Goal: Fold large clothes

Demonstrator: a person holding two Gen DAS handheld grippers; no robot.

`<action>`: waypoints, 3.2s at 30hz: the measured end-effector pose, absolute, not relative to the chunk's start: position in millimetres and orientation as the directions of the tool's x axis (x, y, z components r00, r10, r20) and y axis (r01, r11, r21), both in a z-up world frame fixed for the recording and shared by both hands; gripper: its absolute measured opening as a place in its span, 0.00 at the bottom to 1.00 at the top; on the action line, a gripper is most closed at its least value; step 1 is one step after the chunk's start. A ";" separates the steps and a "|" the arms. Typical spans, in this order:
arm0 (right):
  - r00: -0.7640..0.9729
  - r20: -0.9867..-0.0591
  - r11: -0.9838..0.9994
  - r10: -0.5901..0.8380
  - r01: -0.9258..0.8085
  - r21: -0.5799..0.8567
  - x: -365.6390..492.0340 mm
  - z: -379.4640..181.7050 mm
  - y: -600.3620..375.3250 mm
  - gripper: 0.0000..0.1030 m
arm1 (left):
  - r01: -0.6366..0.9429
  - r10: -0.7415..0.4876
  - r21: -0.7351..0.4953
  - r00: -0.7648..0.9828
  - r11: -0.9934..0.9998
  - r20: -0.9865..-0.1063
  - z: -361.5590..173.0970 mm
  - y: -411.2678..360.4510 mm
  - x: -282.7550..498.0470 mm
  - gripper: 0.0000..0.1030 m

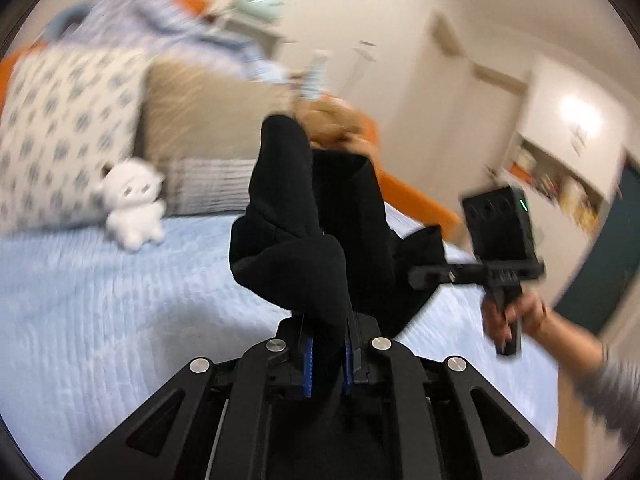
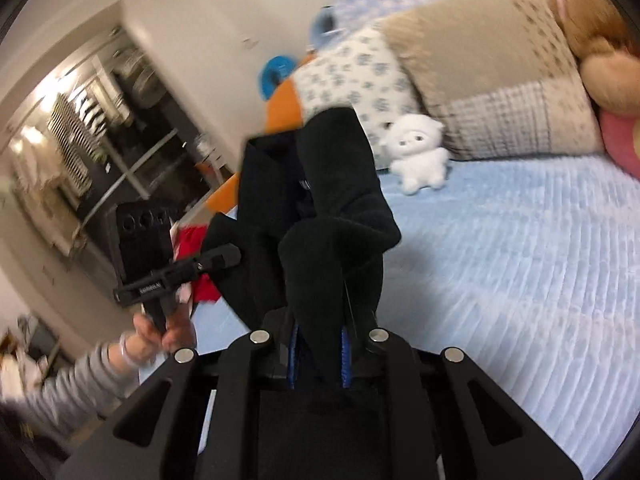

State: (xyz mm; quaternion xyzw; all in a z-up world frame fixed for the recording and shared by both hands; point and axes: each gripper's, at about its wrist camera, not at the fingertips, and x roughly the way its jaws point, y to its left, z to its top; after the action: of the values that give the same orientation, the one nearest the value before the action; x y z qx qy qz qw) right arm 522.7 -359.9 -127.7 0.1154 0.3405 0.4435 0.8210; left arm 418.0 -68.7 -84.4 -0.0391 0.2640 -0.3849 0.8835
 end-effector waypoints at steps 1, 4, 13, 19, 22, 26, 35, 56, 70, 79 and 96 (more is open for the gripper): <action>0.370 -0.468 0.582 0.802 -0.661 0.475 508.0 -127.5 -361.3 0.15 | 0.700 -0.713 -0.230 0.541 0.676 -0.446 -83.4 -71.8 398.1 0.15; 0.357 -0.497 0.583 0.791 -0.685 0.437 472.9 -135.9 -367.4 0.15 | 0.761 -0.715 -0.159 0.485 0.628 -0.504 -91.2 -78.3 362.5 0.15; 0.289 -0.598 0.603 0.748 -0.674 0.428 408.0 -223.7 -383.1 0.16 | 0.788 -0.684 -0.180 0.366 0.588 -0.632 -172.7 -73.6 313.5 0.20; 0.315 -0.654 0.634 0.687 -0.699 0.329 380.6 -257.2 -373.1 0.43 | 0.751 -0.619 -0.194 0.337 0.631 -0.710 -238.2 -67.7 303.0 0.29; 0.347 -0.656 0.642 0.671 -0.713 0.280 361.9 -252.4 -376.5 0.74 | 0.739 -0.634 -0.213 0.349 0.639 -0.690 -235.4 -57.0 288.7 0.46; 0.373 -0.664 0.664 0.648 -0.703 0.253 329.4 -235.6 -400.2 0.82 | 0.770 -0.648 -0.228 0.293 0.596 -0.703 -215.9 -38.4 253.3 0.81; 0.535 -0.500 0.732 0.681 -0.487 0.477 367.9 -202.5 -441.5 0.49 | 0.790 -0.817 -0.353 0.298 0.501 -0.493 -136.6 -64.6 254.4 0.83; 0.402 -0.535 0.669 0.743 -0.471 0.575 338.3 -254.8 -417.2 0.24 | 0.747 -0.713 -0.336 0.254 0.574 -0.654 -183.8 -120.2 253.0 0.84; 0.450 -0.719 0.801 0.530 -0.543 0.251 401.7 -269.0 -327.7 0.24 | 0.569 -0.564 -0.277 0.420 0.774 -0.711 -238.3 -85.0 309.0 0.85; 0.471 -0.700 0.815 0.538 -0.501 0.289 353.9 -234.0 -348.4 0.64 | 0.514 -0.561 -0.322 0.422 0.795 -0.712 -198.6 -66.0 290.0 0.87; 0.236 -0.682 0.716 0.692 -0.100 0.691 148.8 -255.3 -416.4 0.79 | 0.221 -0.732 -0.718 -0.021 0.660 -0.681 -249.2 -51.0 108.5 0.95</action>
State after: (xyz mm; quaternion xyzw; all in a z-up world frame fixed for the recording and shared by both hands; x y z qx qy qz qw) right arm 148.8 -416.4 -255.3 0.2656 0.5571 0.2677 0.7399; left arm 108.5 -51.0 -249.2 -0.2064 0.6193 -0.3566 0.6683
